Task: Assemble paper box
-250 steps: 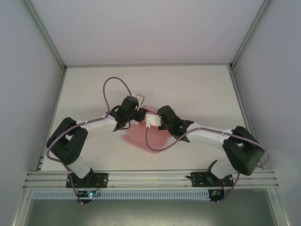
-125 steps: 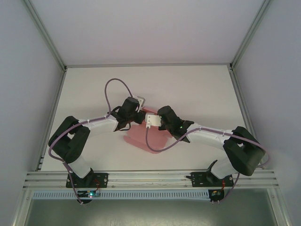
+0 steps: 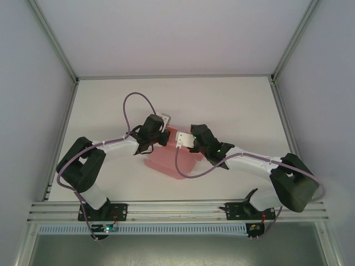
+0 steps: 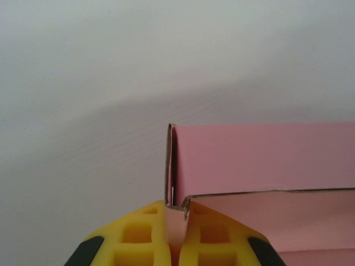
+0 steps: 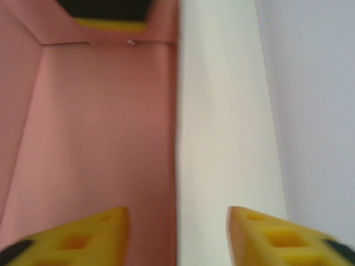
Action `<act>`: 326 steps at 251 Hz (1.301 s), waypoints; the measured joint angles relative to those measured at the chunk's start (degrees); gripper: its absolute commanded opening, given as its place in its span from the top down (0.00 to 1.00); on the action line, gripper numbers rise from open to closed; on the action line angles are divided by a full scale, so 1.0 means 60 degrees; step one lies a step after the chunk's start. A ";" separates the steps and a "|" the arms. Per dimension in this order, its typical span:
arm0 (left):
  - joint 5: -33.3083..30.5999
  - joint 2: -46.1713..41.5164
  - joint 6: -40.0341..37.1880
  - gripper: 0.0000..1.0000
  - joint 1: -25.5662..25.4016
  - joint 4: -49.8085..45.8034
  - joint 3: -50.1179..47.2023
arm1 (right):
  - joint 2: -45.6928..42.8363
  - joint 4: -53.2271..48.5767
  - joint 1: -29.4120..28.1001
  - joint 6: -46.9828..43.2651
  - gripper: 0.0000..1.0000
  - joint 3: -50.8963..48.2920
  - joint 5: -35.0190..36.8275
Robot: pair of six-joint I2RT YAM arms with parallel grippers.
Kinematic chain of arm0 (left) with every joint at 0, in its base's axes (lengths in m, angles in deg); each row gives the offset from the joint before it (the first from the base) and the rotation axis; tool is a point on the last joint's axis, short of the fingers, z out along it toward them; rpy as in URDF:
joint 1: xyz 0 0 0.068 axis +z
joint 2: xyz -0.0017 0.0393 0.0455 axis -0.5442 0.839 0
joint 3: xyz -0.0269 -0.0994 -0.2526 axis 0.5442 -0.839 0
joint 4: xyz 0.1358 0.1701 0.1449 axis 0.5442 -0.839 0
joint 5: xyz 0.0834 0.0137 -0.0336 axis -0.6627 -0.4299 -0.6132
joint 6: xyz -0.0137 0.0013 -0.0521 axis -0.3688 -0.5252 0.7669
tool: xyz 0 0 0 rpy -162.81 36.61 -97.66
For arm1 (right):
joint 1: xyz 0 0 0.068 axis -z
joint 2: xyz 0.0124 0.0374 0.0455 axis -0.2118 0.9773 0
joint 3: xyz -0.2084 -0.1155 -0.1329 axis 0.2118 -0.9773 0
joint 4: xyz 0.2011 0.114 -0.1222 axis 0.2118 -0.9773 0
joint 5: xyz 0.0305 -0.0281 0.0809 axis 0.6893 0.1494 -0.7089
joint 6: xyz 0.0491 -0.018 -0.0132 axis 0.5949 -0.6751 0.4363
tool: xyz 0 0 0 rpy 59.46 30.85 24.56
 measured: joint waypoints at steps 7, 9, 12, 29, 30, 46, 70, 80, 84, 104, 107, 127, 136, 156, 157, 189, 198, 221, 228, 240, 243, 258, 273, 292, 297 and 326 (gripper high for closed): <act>-0.0095 -0.0080 0.0004 1.00 0.0007 -0.0004 -0.0080 | -0.0211 0.0018 0.0098 0.0131 0.02 -0.0080 -0.0058; -0.0124 -0.0106 0.0004 1.00 0.0011 -0.0004 -0.0098 | -0.0317 0.0015 0.0127 0.0208 0.02 -0.0106 -0.0095; -0.0171 -0.0146 0.0004 1.00 0.0015 0.0000 -0.0138 | -0.0423 0.0018 0.0168 0.0262 0.02 -0.0146 -0.0127; -0.0415 -0.0390 0.0007 1.00 0.0029 -0.0007 -0.0284 | -0.1191 0.0040 0.0372 0.0659 0.02 -0.0346 -0.0437; -0.0430 -0.0401 0.0004 1.00 0.0029 -0.0007 -0.0291 | -0.1235 0.0044 0.0382 0.0685 0.02 -0.0357 -0.0463; -0.0616 -0.0659 0.0004 1.00 0.0029 0.0000 -0.0375 | -0.2142 0.0051 0.0641 0.1195 0.02 -0.0492 -0.0903; -0.0871 -0.1111 -0.0022 1.00 0.0029 0.0044 -0.0514 | -0.3410 0.0251 0.1275 0.2302 0.02 -0.0568 -0.1526; -0.0962 -0.1282 -0.0058 1.00 0.0029 0.0102 -0.0583 | -0.3854 0.0379 0.1672 0.2867 0.02 -0.0572 -0.1723; -0.0991 -0.1341 -0.0066 1.00 0.0029 0.0113 -0.0601 | -0.3993 0.0437 0.1825 0.3031 0.02 -0.0572 -0.1763; -0.1162 -0.1636 -0.0113 1.00 0.0029 0.0251 -0.0714 | -0.4568 0.0601 0.2830 0.4328 0.02 -0.0561 -0.1854; -0.1191 -0.1687 -0.0113 1.00 0.0029 0.0273 -0.0732 | -0.4612 0.0594 0.2976 0.4506 0.02 -0.0557 -0.1869; -0.1315 -0.1971 -0.0142 1.00 0.0029 0.0321 -0.0845 | -0.4714 0.0466 0.3931 0.5519 0.02 -0.0510 -0.2098; -0.1355 -0.2095 -0.0142 1.00 0.0029 0.0372 -0.0900 | -0.4663 0.0372 0.4288 0.5880 0.02 -0.0506 -0.2302; -0.1395 -0.2299 -0.0146 1.00 0.0029 0.0415 -0.0958 | -0.4368 0.0160 0.4768 0.6535 0.02 -0.0506 -0.2951; -0.1395 -0.2302 -0.0146 1.00 0.0029 0.0419 -0.0958 | -0.4350 0.0153 0.4779 0.6550 0.02 -0.0506 -0.2987; -0.1402 -0.2488 -0.0146 1.00 0.0029 0.0459 -0.0976 | -0.3606 0.0000 0.4783 0.7060 0.02 -0.0503 -0.4342; -0.1402 -0.2510 -0.0149 1.00 0.0029 0.0459 -0.0976 | -0.3417 -0.0029 0.4765 0.7155 0.02 -0.0488 -0.4659; -0.1399 -0.2528 -0.0146 1.00 0.0029 0.0463 -0.0976 | -0.3005 -0.0131 0.4696 0.7282 0.02 -0.0353 -0.5169; -0.1399 -0.2528 -0.0146 1.00 0.0029 0.0463 -0.0976 | -0.2911 -0.0175 0.4648 0.7289 0.02 -0.0277 -0.5257; -0.1395 -0.2539 -0.0142 1.00 0.0029 0.0466 -0.0994 | -0.2787 -0.0237 0.4615 0.7286 0.02 -0.0160 -0.5402; -0.1395 -0.2543 -0.0142 1.00 0.0029 0.0470 -0.1002 | -0.2754 -0.0259 0.4579 0.7282 0.02 -0.0117 -0.5439; -0.1388 -0.2565 -0.0142 1.00 0.0029 0.0481 -0.1042 | -0.2612 -0.0331 0.4492 0.7260 0.02 0.0033 -0.5577; -0.1370 -0.2594 -0.0138 1.00 0.0029 0.0484 -0.1064 | -0.2441 -0.0426 0.4382 0.7227 0.02 0.0168 -0.5716; -0.1366 -0.2634 -0.0138 1.00 0.0029 0.0488 -0.1064 | -0.2182 -0.0659 0.4207 0.7158 0.02 0.0321 -0.5825; -0.1370 -0.2645 -0.0138 1.00 0.0029 0.0488 -0.1064 | -0.2120 -0.0721 0.4175 0.7133 0.02 0.0350 -0.5847; -0.1366 -0.2688 -0.0138 1.00 0.0029 0.0492 -0.1067 | -0.1785 -0.1071 0.3945 0.6940 0.02 0.0459 -0.5876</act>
